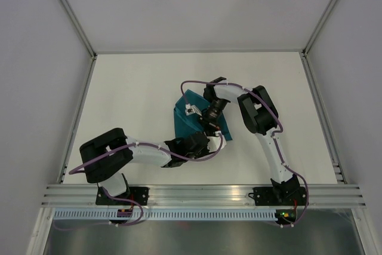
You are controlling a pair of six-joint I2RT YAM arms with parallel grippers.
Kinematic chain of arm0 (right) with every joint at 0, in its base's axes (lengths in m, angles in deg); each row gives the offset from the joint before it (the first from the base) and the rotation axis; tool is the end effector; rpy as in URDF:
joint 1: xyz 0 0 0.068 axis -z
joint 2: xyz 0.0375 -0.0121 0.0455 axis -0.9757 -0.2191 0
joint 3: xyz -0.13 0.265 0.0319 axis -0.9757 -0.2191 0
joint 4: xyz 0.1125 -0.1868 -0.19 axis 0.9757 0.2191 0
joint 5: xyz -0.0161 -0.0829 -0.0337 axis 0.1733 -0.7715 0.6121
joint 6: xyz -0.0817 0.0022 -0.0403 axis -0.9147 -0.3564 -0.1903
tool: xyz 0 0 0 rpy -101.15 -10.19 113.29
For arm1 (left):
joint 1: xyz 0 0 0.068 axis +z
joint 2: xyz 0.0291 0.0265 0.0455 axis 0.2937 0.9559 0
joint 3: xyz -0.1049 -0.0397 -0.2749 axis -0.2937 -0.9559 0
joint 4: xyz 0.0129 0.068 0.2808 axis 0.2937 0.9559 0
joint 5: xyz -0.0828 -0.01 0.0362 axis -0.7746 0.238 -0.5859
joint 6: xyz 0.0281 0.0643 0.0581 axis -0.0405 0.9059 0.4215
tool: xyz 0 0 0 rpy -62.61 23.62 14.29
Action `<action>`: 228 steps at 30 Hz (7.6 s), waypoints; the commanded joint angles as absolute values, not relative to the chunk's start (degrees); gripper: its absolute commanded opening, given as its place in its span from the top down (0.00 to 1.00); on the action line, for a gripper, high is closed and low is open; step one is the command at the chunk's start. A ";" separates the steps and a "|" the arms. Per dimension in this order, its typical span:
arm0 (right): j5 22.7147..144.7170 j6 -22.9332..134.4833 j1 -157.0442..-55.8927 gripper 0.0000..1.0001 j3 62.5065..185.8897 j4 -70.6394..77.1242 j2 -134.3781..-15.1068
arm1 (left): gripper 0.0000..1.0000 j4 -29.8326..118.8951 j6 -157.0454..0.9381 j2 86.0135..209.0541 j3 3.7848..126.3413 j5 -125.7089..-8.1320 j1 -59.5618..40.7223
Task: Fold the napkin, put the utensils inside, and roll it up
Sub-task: Roll the napkin with the utensil
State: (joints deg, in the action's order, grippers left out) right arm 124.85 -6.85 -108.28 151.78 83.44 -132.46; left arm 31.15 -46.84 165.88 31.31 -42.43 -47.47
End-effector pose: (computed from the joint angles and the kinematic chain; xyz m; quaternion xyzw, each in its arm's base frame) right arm 0.3447 0.2782 0.0784 0.5405 -0.7093 -0.4374 0.1163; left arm 0.1759 -0.3164 0.1125 0.5567 0.7055 -0.0421 0.4366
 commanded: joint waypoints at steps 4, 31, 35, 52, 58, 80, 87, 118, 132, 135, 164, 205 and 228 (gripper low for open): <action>121.86 -10.45 -107.49 1.00 152.89 80.34 -134.81 | 0.65 30.99 -46.08 168.72 32.79 -44.51 -45.76; 126.96 11.14 -98.09 0.26 147.01 60.67 -110.75 | 0.98 33.81 -60.13 170.65 33.50 -74.64 -36.19; 127.58 11.78 -93.26 0.26 142.18 52.95 -104.87 | 0.98 36.52 -62.52 172.14 36.47 -79.92 -33.99; 118.91 -2.02 -94.47 0.27 98.86 30.96 -69.53 | 0.98 50.67 -65.42 181.55 47.38 -101.72 -27.48; 102.30 -1.57 -109.67 0.26 86.10 18.48 -61.69 | 0.98 56.82 -65.51 185.68 51.95 -104.88 -26.87; 89.78 -1.05 -122.96 0.52 79.41 10.64 -67.05 | 0.98 60.96 -68.93 188.40 57.32 -104.97 -26.08; 89.43 -0.70 -122.96 0.75 78.01 11.35 -67.75 | 0.94 61.58 -73.15 189.81 59.51 -106.38 -25.37; 121.42 -11.16 -98.88 1.00 111.13 50.00 -103.52 | 0.62 31.61 -93.39 155.81 36.14 -67.73 -20.27; 120.37 -8.09 -97.47 0.73 114.83 51.34 -106.60 | 0.57 20.27 -61.65 158.87 30.77 -39.06 -41.89; 120.02 -7.03 -97.47 0.75 114.92 50.37 -106.51 | 0.55 20.01 -57.43 160.19 31.12 -38.10 -44.61; 119.93 -6.85 -95.71 0.93 121.07 55.29 -115.04 | 0.45 11.20 -27.80 182.87 35.17 -31.41 -57.89; 119.41 11.95 -85.61 0.35 124.77 40.99 -101.60 | 0.98 57.69 -46.70 184.36 57.05 -66.21 -44.27; 118.54 -1.31 -85.06 0.27 89.98 31.49 -56.52 | 0.98 68.08 -53.38 191.65 67.24 -87.55 -33.99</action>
